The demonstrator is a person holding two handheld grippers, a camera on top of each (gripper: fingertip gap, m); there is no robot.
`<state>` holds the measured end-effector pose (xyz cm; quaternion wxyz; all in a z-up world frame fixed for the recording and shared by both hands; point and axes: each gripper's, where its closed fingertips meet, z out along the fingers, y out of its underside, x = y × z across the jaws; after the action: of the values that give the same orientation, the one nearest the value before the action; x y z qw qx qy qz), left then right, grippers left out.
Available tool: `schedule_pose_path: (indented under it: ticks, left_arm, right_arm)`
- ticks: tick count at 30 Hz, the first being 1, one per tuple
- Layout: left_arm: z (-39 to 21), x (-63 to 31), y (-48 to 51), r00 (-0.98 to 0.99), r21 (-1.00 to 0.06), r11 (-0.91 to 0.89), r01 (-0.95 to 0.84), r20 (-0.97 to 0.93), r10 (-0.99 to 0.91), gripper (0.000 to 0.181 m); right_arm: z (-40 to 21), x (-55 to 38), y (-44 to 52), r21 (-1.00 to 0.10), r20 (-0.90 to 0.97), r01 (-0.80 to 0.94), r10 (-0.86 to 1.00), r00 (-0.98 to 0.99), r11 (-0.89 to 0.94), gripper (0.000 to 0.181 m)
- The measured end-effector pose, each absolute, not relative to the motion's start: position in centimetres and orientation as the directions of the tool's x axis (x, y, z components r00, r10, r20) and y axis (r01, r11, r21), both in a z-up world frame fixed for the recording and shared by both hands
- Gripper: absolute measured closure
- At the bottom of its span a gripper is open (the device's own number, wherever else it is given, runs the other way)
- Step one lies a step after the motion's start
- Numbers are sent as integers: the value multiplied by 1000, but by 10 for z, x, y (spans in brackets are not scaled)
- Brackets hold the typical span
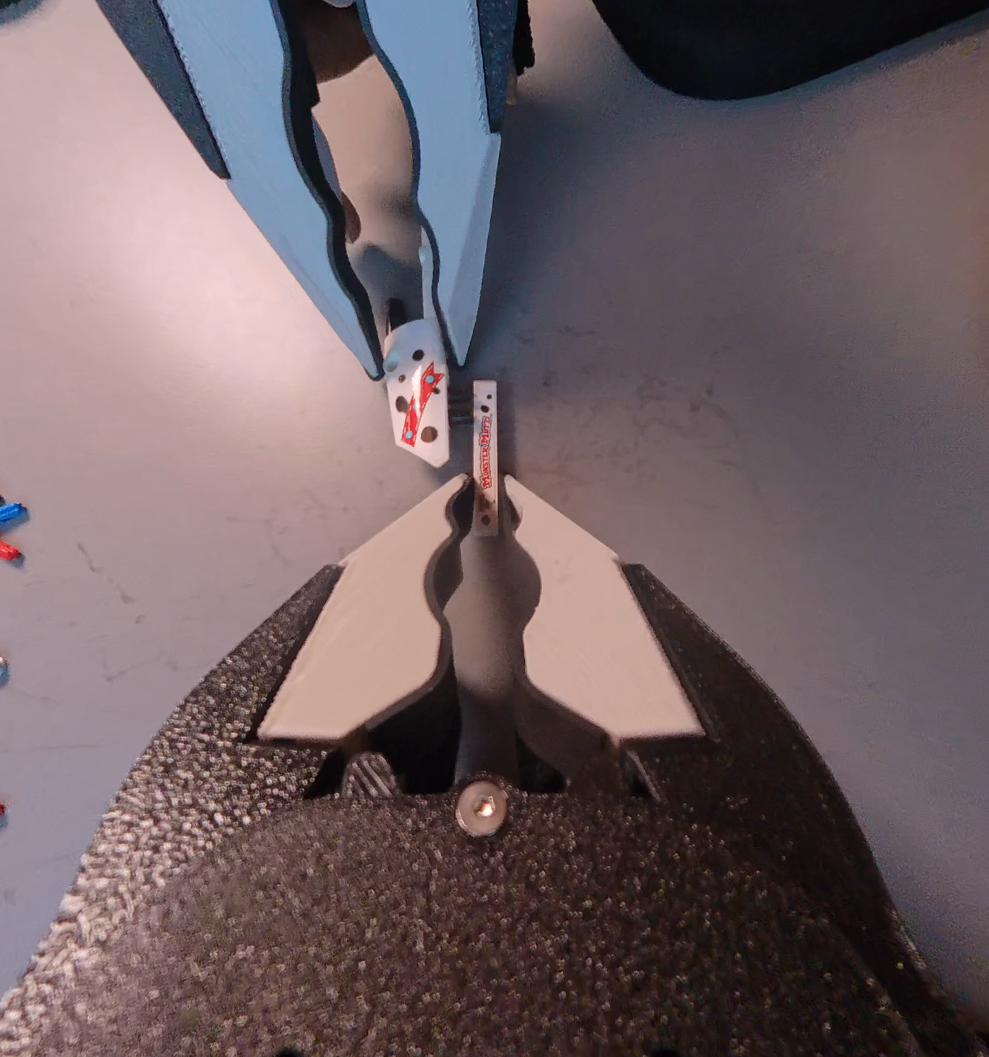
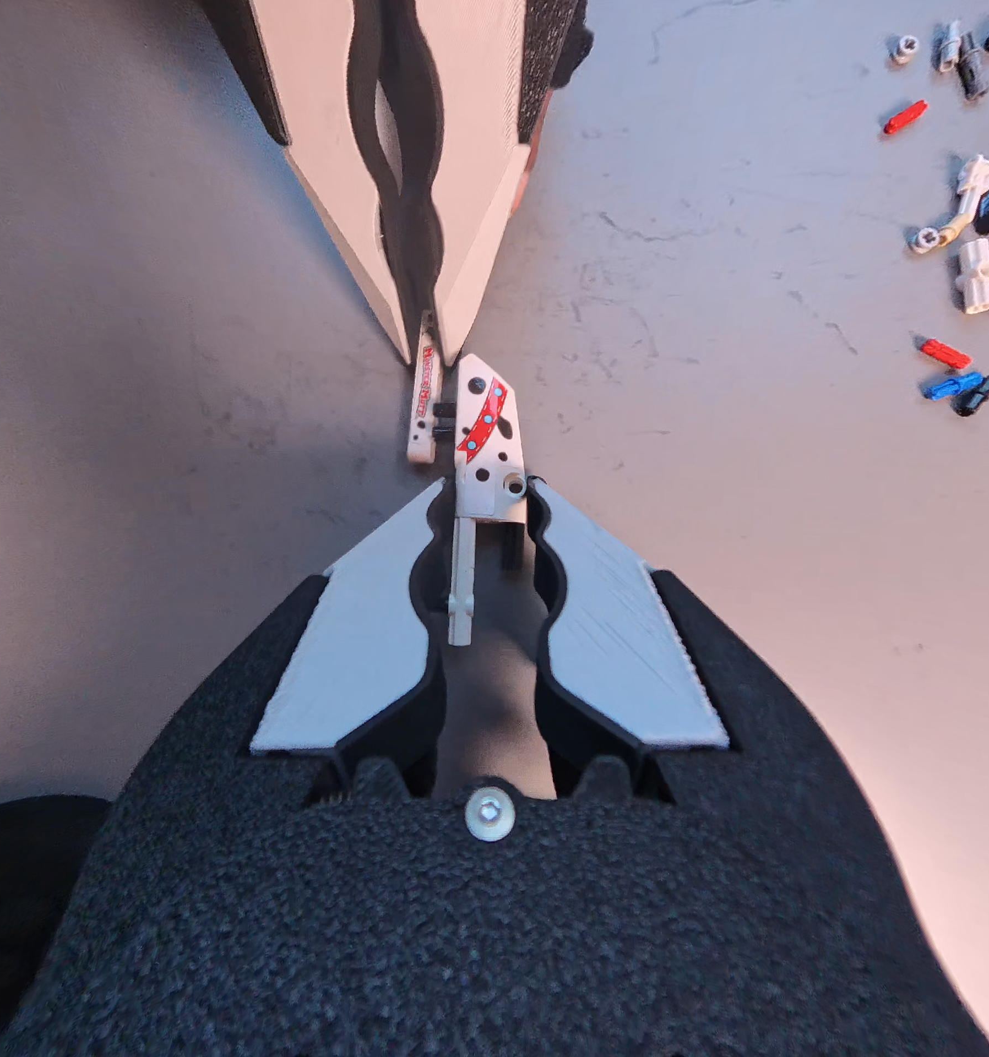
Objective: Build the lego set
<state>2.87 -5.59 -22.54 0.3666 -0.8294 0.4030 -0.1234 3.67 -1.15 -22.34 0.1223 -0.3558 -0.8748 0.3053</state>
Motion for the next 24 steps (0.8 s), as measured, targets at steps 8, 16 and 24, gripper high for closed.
schedule_pose_path:
  ticks: [8, 16, 24]
  left_arm:
    - [-218, 23, -56, 620, -699, -301, -649, -257, -742, 174]
    - [-224, 25, -57, 634, -680, -331, -654, -253, -731, 174]
    - [-224, 25, -57, 619, -669, -305, -678, -296, -728, 174]
  right_arm:
    - [-223, 31, -10, -558, 112, 546, 709, -696, 624, 157]
    - [-222, 33, -13, -526, 179, 535, 701, -691, 662, 157]
    - [-221, 34, -10, -497, 257, 533, 703, -663, 685, 157]
